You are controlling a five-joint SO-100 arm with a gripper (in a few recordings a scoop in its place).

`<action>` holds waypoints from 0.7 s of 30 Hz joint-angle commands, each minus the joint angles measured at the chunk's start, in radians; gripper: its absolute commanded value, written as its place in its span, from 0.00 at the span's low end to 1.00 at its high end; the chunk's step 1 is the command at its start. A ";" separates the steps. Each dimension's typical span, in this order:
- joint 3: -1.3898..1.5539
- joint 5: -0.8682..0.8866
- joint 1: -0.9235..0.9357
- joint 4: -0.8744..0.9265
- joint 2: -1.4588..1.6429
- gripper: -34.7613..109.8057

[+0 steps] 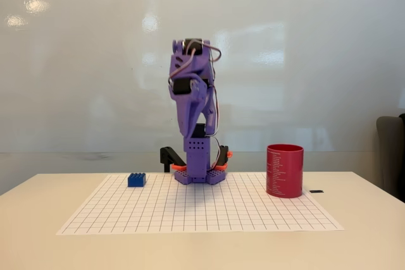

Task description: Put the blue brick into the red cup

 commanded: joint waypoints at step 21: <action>0.249 0.198 0.857 0.025 0.158 0.24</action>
